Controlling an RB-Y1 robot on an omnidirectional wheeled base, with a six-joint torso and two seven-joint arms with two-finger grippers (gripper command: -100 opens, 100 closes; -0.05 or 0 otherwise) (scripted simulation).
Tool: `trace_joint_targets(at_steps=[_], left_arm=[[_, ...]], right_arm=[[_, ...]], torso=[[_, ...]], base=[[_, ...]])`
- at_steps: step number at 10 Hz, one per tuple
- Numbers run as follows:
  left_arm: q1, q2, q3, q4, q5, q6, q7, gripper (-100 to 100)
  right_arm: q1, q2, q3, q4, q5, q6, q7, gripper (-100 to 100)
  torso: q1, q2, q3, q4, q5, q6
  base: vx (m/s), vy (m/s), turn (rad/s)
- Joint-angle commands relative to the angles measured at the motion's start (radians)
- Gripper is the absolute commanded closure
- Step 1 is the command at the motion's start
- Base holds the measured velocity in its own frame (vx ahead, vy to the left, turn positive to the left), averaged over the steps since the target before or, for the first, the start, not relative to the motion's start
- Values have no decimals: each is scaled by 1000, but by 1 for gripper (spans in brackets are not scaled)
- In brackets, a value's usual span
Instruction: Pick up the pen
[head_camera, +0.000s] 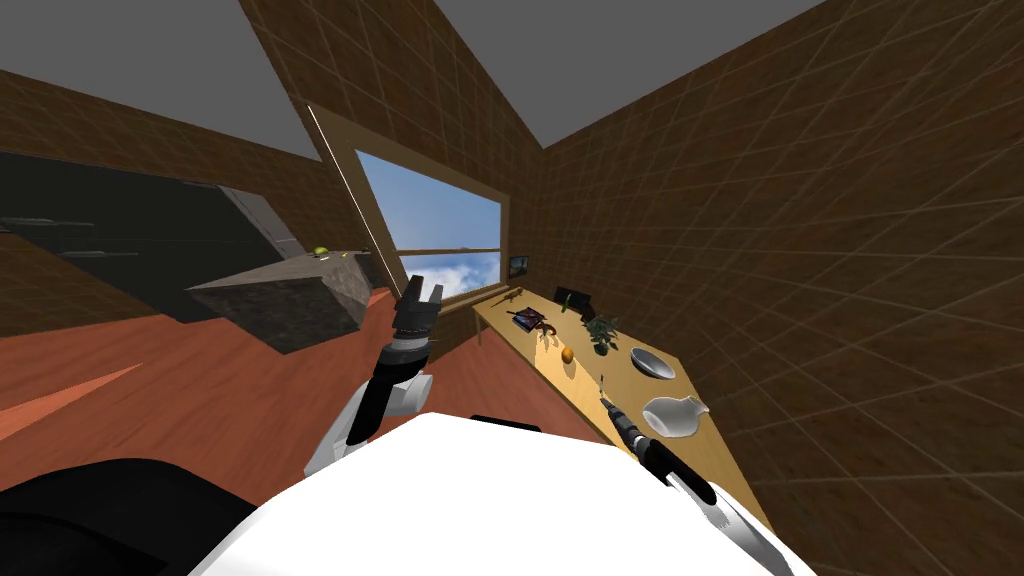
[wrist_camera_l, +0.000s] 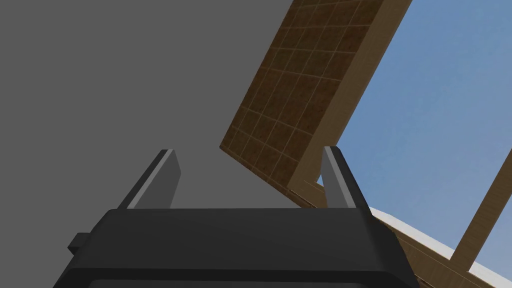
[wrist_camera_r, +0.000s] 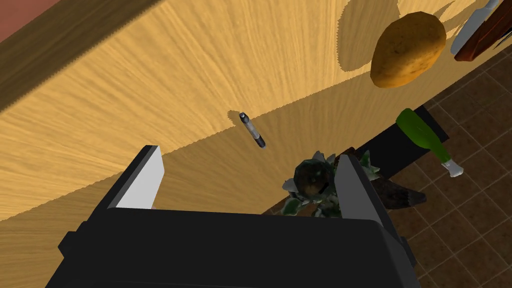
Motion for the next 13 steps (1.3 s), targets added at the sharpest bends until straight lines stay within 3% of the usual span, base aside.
trace_joint_targets(at_steps=[1,3,9,13], left_arm=[[0,0,0,0,0,0,0,0],[0,0,0,0,0,0,0,0],[0,0,0,0,0,0,0,0],[0,0,0,0,0,0,0,0]], right_arm=[[-11,-8,13,43,-5,2,5,-100],[-27,-49,40,113,-25,33,15,-100],[-54,-95,82,247,-45,68,22,-100],[-91,-129,135,380,-57,93,18,-100]], torso=[[0,0,0,0,0,0],[0,0,0,0,0,0],[-1,-1,-1,0,0,0],[-2,-2,-1,0,0,0]], base=[[2,-14,125],[5,-18,330],[11,-26,185],[17,-38,289]])
